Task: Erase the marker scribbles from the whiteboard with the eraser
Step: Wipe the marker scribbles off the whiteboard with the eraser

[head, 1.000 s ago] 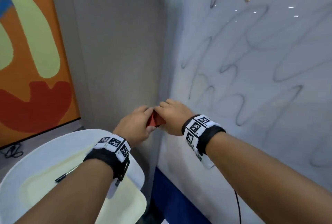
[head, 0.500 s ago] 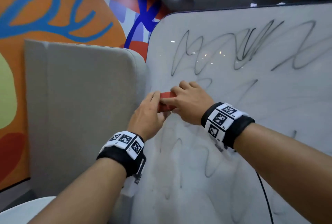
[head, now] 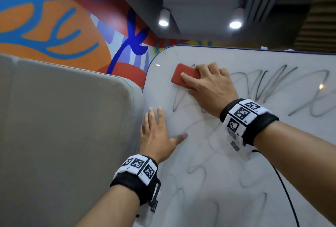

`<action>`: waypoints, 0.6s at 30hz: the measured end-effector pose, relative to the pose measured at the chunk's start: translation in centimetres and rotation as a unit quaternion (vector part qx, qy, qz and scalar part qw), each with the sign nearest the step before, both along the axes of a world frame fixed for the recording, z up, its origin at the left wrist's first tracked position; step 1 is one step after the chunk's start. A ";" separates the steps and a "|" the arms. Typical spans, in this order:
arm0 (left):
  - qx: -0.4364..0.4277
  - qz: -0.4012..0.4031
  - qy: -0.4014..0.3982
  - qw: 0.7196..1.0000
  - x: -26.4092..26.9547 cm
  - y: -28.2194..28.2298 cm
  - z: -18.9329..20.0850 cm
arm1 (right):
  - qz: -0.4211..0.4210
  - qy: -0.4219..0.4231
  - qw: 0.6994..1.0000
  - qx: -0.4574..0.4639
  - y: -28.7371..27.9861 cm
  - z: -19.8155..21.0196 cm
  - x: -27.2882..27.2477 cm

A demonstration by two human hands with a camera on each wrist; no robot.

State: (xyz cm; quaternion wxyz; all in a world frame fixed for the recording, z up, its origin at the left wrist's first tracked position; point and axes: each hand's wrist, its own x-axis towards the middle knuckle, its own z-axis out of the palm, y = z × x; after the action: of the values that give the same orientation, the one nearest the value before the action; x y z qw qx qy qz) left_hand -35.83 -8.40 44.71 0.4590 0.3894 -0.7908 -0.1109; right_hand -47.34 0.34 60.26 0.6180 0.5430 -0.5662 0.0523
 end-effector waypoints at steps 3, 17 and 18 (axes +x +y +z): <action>-0.009 0.008 0.009 1.000 -0.4 -0.5 -0.5 | 0.019 0.021 0.999 0.033 -0.7 -3.4 -0.1; -0.013 -0.020 0.030 0.999 -1.1 -1.8 -1.3 | -0.013 -0.020 1.000 0.002 -1.0 0.7 0.7; -0.012 -0.020 0.032 0.999 -1.0 -1.8 -1.3 | -0.007 -0.015 1.000 0.007 -1.3 -0.7 0.7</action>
State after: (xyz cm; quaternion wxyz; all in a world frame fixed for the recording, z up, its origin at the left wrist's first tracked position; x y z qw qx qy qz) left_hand -36.85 -10.19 43.42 0.4864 0.3644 -0.7845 -0.1233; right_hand -46.64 -1.00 59.60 0.6060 0.5428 -0.5792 0.0522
